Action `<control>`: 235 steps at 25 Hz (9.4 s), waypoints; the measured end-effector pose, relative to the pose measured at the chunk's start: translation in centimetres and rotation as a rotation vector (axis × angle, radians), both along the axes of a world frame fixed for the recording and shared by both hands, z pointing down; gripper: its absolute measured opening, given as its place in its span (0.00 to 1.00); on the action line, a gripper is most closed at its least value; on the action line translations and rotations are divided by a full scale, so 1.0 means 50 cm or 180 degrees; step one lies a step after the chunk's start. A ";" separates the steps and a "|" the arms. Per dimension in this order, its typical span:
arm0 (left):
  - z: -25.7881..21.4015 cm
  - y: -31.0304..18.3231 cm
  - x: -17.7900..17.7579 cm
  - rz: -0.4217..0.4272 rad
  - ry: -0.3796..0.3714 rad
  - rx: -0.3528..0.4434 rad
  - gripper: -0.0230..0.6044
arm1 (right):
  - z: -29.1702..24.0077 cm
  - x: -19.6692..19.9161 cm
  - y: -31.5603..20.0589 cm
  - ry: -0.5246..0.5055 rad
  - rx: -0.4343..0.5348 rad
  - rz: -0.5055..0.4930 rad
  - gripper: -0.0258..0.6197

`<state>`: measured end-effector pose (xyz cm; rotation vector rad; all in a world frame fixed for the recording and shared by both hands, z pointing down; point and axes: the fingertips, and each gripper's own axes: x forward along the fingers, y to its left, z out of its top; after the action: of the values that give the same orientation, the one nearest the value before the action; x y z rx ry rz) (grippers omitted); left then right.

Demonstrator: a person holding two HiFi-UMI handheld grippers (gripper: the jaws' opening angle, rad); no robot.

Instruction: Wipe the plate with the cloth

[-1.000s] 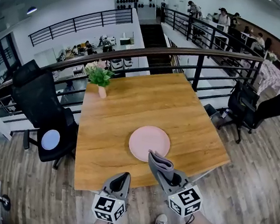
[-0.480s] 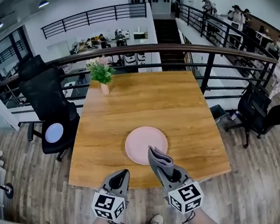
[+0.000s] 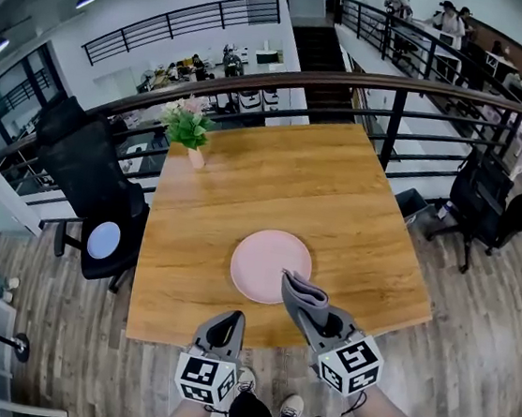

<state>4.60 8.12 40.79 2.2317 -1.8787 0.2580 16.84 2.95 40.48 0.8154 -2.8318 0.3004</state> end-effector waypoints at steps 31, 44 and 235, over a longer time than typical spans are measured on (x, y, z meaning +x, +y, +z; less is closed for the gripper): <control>0.268 -0.297 -0.269 0.0245 0.0276 -0.0920 0.23 | 0.129 -0.288 -0.265 0.0374 -0.0328 0.0226 0.12; 0.428 -0.362 -0.322 0.0322 0.0401 -0.1497 0.28 | 0.239 -0.390 -0.320 0.0827 -0.0391 0.0086 0.12; 0.496 -0.427 -0.322 -0.0112 0.0912 -0.1768 0.08 | 0.510 -0.219 -0.400 0.2538 -0.1360 0.0604 0.12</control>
<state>-11.50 -13.22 65.57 1.7539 -1.4704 0.3768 5.91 -17.02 65.97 0.8558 -1.8719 0.4595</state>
